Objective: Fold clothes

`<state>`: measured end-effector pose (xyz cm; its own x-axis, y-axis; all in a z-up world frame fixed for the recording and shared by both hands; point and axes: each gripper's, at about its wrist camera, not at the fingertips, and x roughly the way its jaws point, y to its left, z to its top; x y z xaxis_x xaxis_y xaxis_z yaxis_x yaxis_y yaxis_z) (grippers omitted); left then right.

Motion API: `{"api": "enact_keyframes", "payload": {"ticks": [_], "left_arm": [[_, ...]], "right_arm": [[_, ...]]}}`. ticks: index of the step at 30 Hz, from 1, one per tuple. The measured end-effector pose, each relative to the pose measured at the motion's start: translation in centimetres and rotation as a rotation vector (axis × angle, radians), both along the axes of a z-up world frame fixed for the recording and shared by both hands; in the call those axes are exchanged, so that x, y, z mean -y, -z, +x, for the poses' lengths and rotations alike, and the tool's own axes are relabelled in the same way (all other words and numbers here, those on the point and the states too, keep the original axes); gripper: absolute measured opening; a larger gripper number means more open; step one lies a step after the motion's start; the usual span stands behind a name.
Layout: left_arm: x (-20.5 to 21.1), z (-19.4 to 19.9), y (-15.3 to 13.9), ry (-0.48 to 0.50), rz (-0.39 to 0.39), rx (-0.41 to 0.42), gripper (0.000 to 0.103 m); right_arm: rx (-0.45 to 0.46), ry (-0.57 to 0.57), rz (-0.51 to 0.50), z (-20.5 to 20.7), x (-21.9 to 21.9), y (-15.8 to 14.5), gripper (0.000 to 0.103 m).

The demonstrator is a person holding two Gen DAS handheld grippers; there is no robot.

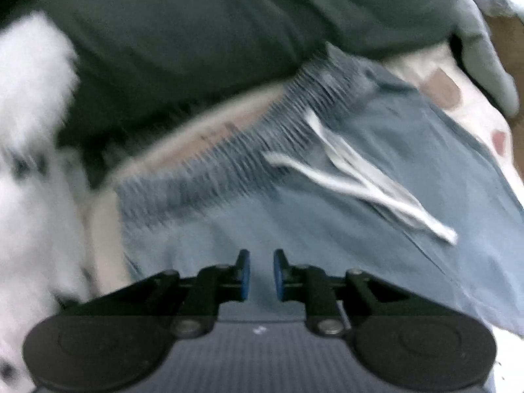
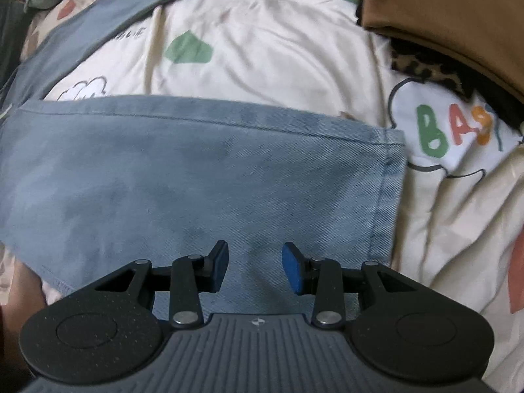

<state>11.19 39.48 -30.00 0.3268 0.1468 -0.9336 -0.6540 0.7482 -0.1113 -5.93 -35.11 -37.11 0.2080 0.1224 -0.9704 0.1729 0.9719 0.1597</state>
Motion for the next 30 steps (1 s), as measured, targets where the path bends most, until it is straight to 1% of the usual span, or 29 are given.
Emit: {"api": "enact_keyframes", "payload": {"ticks": [2,5,7,8,11,13,16,18,19,21,25,27,30], "left_arm": [[1.6,-0.2,1.3,0.025,-0.013,-0.025,0.017],[2.7,-1.0,3.2,0.051,0.006,-0.062,0.021],[3.1,-1.6,4.1,0.061,0.026,-0.078,0.012],[2.9,-2.0,4.2,0.057,0.038,-0.082,0.003],[2.2,-2.7,4.0,0.056,0.091,-0.122,0.003],[1.8,-2.9,3.9,0.081,0.134,-0.147,0.003],[0.8,-2.9,3.2,0.046,0.173,-0.179,0.003],[0.6,-2.6,2.2,0.025,0.198,-0.183,0.003],[0.6,-2.4,1.5,0.019,0.201,-0.169,0.003],[0.6,-1.7,-0.2,0.021,0.186,-0.121,0.008],[0.9,0.9,-2.7,0.045,0.144,-0.048,0.009],[1.1,2.5,-3.5,0.052,0.130,-0.012,0.014],[1.2,5.5,-3.7,0.075,0.100,0.029,0.020]], "right_arm": [[0.003,-0.008,0.006,-0.3,-0.3,0.1,0.043],[0.006,-0.020,0.015,-0.7,-0.6,0.3,0.043],[0.009,-0.029,0.021,-1.0,-0.9,0.5,0.039],[0.008,-0.041,0.017,-1.1,-1.0,0.5,0.038],[-0.001,-0.059,0.007,-1.9,-0.7,0.7,0.035],[-0.009,-0.055,0.006,-2.5,-0.4,0.8,0.030],[-0.020,-0.053,0.002,-3.3,-0.1,0.9,0.029],[-0.028,-0.059,-0.011,-3.8,-0.2,0.9,0.029],[-0.027,-0.054,-0.011,-3.7,-0.1,0.8,0.029],[-0.022,-0.034,-0.006,-3.3,0.0,0.4,0.029],[-0.012,0.006,0.004,-2.4,0.3,-0.3,0.030],[-0.006,0.026,0.008,-2.0,0.5,-0.7,0.030],[0.002,0.056,0.016,-1.4,0.7,-1.2,0.030]]}}
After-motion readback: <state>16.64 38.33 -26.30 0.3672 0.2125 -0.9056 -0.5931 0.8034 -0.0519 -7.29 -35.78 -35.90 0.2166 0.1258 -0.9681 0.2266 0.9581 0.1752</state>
